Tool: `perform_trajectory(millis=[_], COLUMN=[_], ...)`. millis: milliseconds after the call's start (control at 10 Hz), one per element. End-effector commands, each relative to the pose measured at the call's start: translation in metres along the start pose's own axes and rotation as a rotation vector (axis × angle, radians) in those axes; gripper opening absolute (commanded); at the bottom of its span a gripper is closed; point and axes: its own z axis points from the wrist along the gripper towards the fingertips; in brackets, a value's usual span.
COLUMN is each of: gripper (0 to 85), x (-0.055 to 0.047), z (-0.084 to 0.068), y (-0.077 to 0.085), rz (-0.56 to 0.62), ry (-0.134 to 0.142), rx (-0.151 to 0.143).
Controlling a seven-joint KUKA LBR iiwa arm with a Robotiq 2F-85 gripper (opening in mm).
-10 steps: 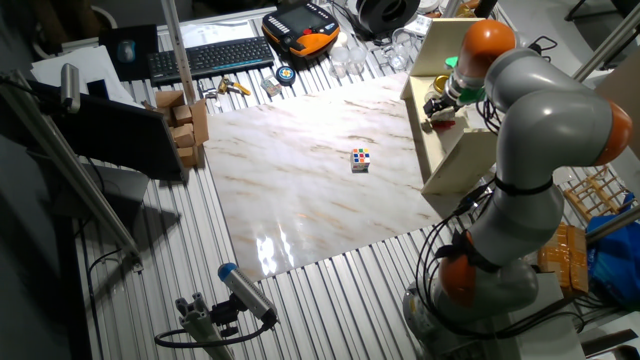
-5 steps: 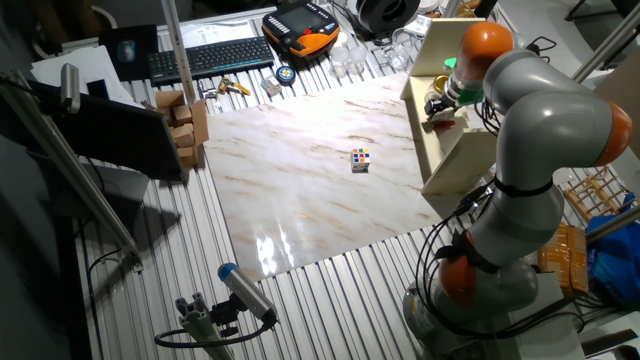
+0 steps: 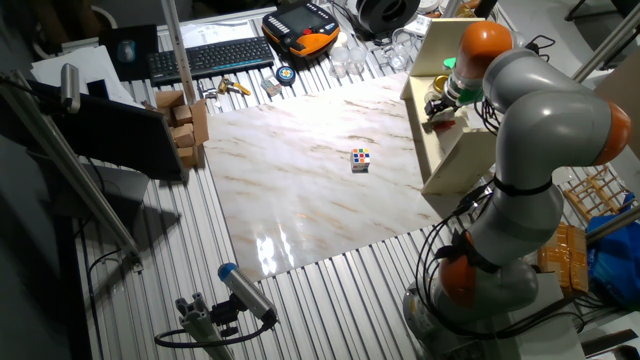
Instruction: Take the object down from the shelf
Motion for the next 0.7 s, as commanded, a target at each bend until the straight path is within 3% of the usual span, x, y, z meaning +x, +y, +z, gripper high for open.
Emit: perform_trajectory(millis=[0,200,600], gripper=[0.0,0.0,0.0], x=[-0.001,-0.002,-0.004], z=[-0.004,-0.015,-0.034], y=[0.0,0.001,0.025], rz=[-0.003,0.008,0.091], ry=[0.0,0.014,0.037], rx=[0.007,0.004,-0.031])
